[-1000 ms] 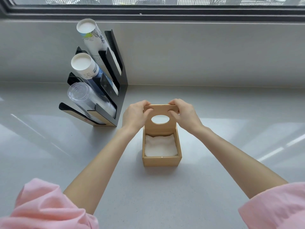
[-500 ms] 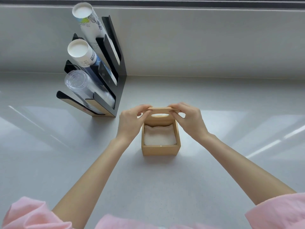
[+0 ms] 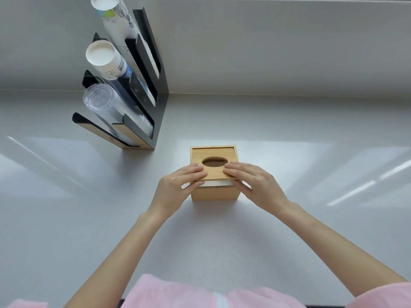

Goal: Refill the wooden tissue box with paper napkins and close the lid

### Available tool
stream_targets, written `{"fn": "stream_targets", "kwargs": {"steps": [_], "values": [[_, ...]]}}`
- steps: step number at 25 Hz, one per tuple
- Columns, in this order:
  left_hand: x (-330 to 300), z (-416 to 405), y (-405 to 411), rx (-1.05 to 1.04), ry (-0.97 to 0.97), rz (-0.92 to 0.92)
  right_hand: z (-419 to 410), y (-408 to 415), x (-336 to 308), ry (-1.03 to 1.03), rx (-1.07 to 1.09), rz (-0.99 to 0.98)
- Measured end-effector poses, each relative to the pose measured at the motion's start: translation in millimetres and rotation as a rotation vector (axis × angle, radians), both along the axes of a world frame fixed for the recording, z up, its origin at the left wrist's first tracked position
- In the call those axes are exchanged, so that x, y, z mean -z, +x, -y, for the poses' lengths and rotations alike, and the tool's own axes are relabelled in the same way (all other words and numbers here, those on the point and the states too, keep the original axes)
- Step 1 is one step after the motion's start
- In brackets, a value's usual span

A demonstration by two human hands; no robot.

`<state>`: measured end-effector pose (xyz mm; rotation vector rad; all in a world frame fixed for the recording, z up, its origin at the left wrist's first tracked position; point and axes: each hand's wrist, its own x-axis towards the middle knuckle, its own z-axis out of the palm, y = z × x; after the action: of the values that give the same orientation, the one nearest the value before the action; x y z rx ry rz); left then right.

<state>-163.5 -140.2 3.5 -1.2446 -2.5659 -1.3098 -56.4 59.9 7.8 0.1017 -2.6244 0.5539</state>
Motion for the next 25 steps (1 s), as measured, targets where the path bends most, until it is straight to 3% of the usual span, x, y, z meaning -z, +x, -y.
{"fn": "stream_targets", "kwargs": {"steps": [10,18,25], "values": [[13,6,3,0.069,-0.093,0.002,1,10,25,-0.054,-0.018,0.075],[21,10,0,0.097,-0.108,0.004,8,11,36,-0.153,0.038,0.034],[19,10,1,0.070,-0.092,-0.005,9,11,38,-0.124,0.034,-0.003]]}}
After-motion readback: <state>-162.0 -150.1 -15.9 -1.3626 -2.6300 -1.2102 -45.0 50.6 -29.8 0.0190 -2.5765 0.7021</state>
